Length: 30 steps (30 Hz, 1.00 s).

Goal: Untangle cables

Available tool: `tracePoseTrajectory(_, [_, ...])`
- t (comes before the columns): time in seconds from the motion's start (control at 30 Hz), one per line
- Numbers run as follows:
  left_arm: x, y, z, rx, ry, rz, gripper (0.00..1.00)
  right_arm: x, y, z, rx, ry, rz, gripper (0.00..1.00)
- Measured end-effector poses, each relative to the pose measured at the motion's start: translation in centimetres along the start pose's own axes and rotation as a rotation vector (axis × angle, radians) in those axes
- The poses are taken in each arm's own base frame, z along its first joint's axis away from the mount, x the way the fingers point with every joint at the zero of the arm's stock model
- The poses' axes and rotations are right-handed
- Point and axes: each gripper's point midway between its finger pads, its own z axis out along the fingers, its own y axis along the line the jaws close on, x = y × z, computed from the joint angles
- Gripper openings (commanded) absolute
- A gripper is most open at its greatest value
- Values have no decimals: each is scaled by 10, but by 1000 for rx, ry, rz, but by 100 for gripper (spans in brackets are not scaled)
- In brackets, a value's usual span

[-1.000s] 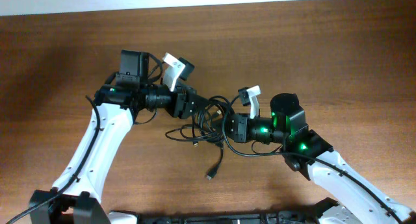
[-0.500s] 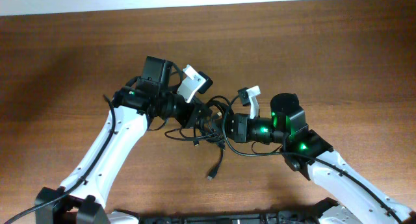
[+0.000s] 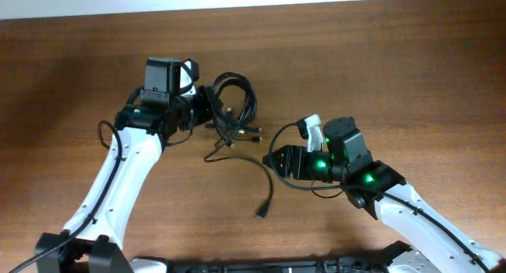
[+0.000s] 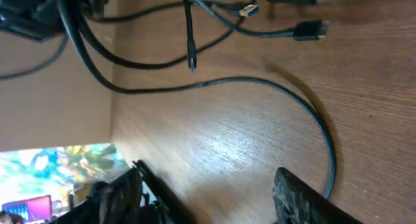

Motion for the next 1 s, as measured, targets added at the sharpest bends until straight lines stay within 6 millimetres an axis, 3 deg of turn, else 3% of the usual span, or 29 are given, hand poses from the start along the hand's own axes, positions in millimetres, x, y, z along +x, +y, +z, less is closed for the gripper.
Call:
tracePoseTrajectory(0.13, [22, 16, -2, -93, 62, -480, 0, -20, 16, -1, -54, -86, -97, 67])
tracePoseTrajectory(0.23, [35, 15, 1, -153, 56, -668, 0, -34, 29, -4, -96, -147, -155, 68])
tracePoseTrajectory(0.4, [43, -9, 11, -129, 49, -678, 0, -37, 37, -2, -102, -180, -188, 68])
tracePoseTrajectory(0.5, [45, -10, 12, -139, 39, -731, 0, -30, 46, 7, -87, -195, -224, 68])
tracePoseTrajectory(0.6, [46, -11, 12, -143, 36, -767, 0, -39, 52, 13, -69, -275, -259, 68])
tracePoseTrajectory(0.67, [51, -15, 14, -142, 45, -765, 0, -46, 56, 19, -77, -311, -279, 59])
tracePoseTrajectory(0.7, [53, -17, 14, -142, 49, -763, 0, -47, 54, 24, -75, -317, -282, 53])
tracePoseTrajectory(0.83, [56, -20, 16, -141, 56, -763, 0, -43, 29, 47, -18, -274, -252, 52])
tracePoseTrajectory(0.9, [57, -20, 16, -141, 57, -763, 0, -45, 30, 50, -31, -283, -259, 51])
tracePoseTrajectory(0.93, [56, -20, 16, -141, 57, -763, 0, -48, 34, 50, -49, -296, -268, 41])
tracePoseTrajectory(1.0, [57, -20, 16, -141, 57, -763, 0, -51, 40, 49, -68, -313, -280, 11])
